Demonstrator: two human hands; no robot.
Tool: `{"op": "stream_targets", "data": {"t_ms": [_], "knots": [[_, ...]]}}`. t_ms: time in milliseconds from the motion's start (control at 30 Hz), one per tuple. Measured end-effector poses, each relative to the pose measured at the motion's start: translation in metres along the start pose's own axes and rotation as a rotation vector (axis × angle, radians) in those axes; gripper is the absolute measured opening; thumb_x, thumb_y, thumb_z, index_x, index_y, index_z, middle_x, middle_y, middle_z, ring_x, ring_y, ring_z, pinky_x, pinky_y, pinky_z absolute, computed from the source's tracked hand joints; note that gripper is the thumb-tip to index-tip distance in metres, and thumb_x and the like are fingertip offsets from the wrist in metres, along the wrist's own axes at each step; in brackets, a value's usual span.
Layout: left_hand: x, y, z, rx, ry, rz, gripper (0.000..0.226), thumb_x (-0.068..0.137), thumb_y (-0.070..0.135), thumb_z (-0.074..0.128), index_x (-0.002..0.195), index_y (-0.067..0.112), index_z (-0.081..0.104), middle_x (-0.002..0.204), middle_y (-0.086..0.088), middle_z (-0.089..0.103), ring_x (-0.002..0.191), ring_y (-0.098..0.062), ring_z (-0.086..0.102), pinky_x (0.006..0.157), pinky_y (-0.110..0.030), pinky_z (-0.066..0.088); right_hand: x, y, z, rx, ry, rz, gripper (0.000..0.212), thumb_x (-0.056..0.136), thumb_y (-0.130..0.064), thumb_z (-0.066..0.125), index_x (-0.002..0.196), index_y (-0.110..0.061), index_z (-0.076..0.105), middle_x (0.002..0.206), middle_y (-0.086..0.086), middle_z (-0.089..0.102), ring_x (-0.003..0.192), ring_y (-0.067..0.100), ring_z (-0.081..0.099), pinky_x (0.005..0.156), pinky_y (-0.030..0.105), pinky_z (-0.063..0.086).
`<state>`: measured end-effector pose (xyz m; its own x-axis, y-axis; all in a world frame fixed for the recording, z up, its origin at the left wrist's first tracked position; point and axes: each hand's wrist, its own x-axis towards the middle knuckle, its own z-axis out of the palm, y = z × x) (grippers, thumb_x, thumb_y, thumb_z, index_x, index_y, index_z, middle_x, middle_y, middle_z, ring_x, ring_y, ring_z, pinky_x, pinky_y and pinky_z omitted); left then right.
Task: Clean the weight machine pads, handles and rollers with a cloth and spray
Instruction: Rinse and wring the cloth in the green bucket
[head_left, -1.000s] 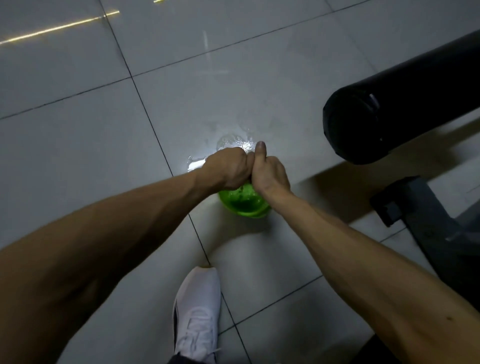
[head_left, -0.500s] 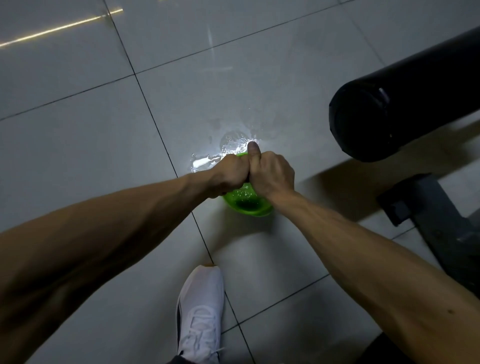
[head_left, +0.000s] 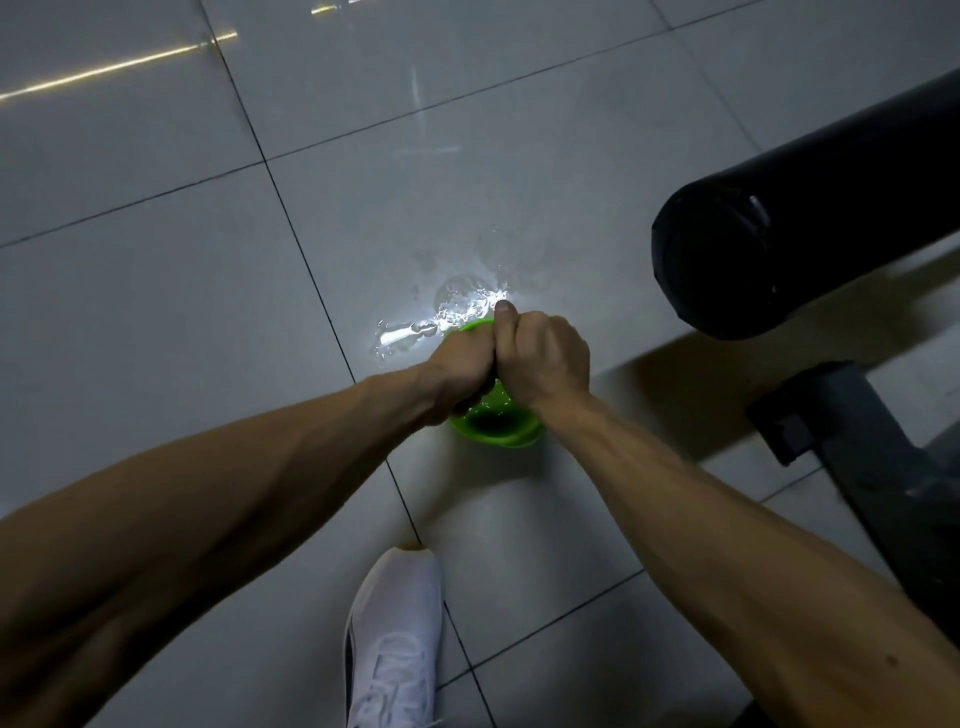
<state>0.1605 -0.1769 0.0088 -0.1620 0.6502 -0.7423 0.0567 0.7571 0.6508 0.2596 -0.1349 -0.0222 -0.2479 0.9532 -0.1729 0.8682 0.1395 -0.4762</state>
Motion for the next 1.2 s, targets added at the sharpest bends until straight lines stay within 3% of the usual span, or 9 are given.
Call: {"op": "stream_targets", "data": {"t_ms": [233, 333, 533, 633, 733, 867, 967, 1067, 1200], "knots": [[-0.013, -0.009, 0.004, -0.114, 0.194, 0.096, 0.043, 0.104, 0.033, 0.037, 0.071, 0.013, 0.056, 0.059, 0.0, 0.058, 0.052, -0.019, 0.051, 0.051, -0.033, 0.042, -0.007, -0.015, -0.008, 0.412, 0.057, 0.173, 0.024, 0.101, -0.034, 0.048, 0.083, -0.019, 0.054, 0.081, -0.005, 0.058, 0.082, 0.022, 0.057, 0.068, 0.034, 0.036], [-0.016, -0.006, 0.007, -0.206, 0.136, -0.06, 0.036, 0.107, 0.034, 0.041, 0.09, 0.014, 0.065, 0.086, -0.008, 0.069, 0.082, -0.025, 0.067, 0.071, -0.04, 0.059, -0.011, -0.019, 0.001, 0.56, -0.118, 0.286, 0.019, 0.1, -0.025, 0.052, 0.086, -0.017, 0.062, 0.088, -0.002, 0.065, 0.088, 0.023, 0.061, 0.074, 0.032, 0.044], [-0.056, 0.044, -0.018, -0.346, 0.14, -0.164, 0.018, 0.102, 0.017, 0.056, 0.111, 0.009, 0.07, 0.113, -0.02, 0.071, 0.097, -0.033, 0.071, 0.077, -0.04, 0.063, -0.021, -0.036, -0.061, 0.938, -0.217, 0.545, 0.018, 0.094, -0.029, 0.067, 0.083, -0.015, 0.074, 0.093, 0.009, 0.075, 0.095, 0.031, 0.073, 0.086, 0.046, 0.059], [-0.11, 0.085, -0.029, -0.382, 0.175, -0.193, 0.023, 0.099, 0.007, 0.06, 0.122, 0.005, 0.063, 0.121, -0.022, 0.066, 0.099, -0.034, 0.067, 0.066, -0.035, 0.06, -0.042, -0.067, -0.138, 1.074, -0.282, 0.642, 0.009, 0.092, -0.02, 0.071, 0.092, -0.012, 0.075, 0.094, 0.015, 0.073, 0.083, 0.029, 0.071, 0.069, 0.038, 0.058], [-0.187, 0.144, -0.038, -0.49, 0.23, -0.182, 0.054, 0.089, -0.005, 0.069, 0.139, 0.006, 0.052, 0.128, -0.023, 0.062, 0.109, -0.037, 0.066, 0.088, -0.044, 0.061, -0.072, -0.105, -0.225, 1.083, -0.254, 0.668, 0.014, 0.09, -0.001, 0.07, 0.1, -0.011, 0.072, 0.097, 0.016, 0.074, 0.082, 0.025, 0.071, 0.067, 0.031, 0.057], [-0.309, 0.235, -0.046, -0.628, 0.247, -0.141, 0.043, 0.079, -0.008, 0.079, 0.117, 0.004, 0.067, 0.116, -0.02, 0.069, 0.105, -0.036, 0.07, 0.097, -0.046, 0.058, -0.122, -0.164, -0.362, 1.111, -0.17, 0.71, 0.025, 0.091, 0.003, 0.064, 0.112, -0.009, 0.069, 0.106, 0.018, 0.074, 0.085, 0.023, 0.072, 0.065, 0.027, 0.057], [-0.405, 0.306, -0.044, -0.634, 0.19, -0.092, 0.028, 0.079, -0.007, 0.08, 0.104, 0.005, 0.073, 0.104, -0.018, 0.074, 0.086, -0.029, 0.072, 0.072, -0.03, 0.061, -0.159, -0.203, -0.471, 1.103, -0.118, 0.735, 0.027, 0.094, -0.001, 0.058, 0.118, -0.01, 0.068, 0.107, 0.013, 0.073, 0.087, 0.021, 0.069, 0.066, 0.026, 0.055], [-0.49, 0.363, -0.031, -0.51, 0.111, -0.041, 0.022, 0.084, 0.002, 0.079, 0.106, 0.006, 0.076, 0.095, -0.014, 0.073, 0.065, -0.016, 0.063, 0.043, -0.015, 0.045, -0.204, -0.227, -0.563, 1.127, -0.117, 0.688, 0.023, 0.094, -0.007, 0.055, 0.107, -0.009, 0.074, 0.105, 0.018, 0.075, 0.092, 0.028, 0.072, 0.075, 0.031, 0.054], [-0.57, 0.412, -0.005, -0.431, -0.017, -0.019, 0.007, 0.092, 0.011, 0.074, 0.098, 0.009, 0.078, 0.1, -0.016, 0.077, 0.089, -0.027, 0.074, 0.074, -0.034, 0.062, -0.261, -0.23, -0.643, 1.19, -0.027, 0.676, 0.022, 0.09, -0.014, 0.074, 0.111, -0.01, 0.069, 0.105, 0.018, 0.076, 0.105, 0.037, 0.072, 0.09, 0.049, 0.058]]}}
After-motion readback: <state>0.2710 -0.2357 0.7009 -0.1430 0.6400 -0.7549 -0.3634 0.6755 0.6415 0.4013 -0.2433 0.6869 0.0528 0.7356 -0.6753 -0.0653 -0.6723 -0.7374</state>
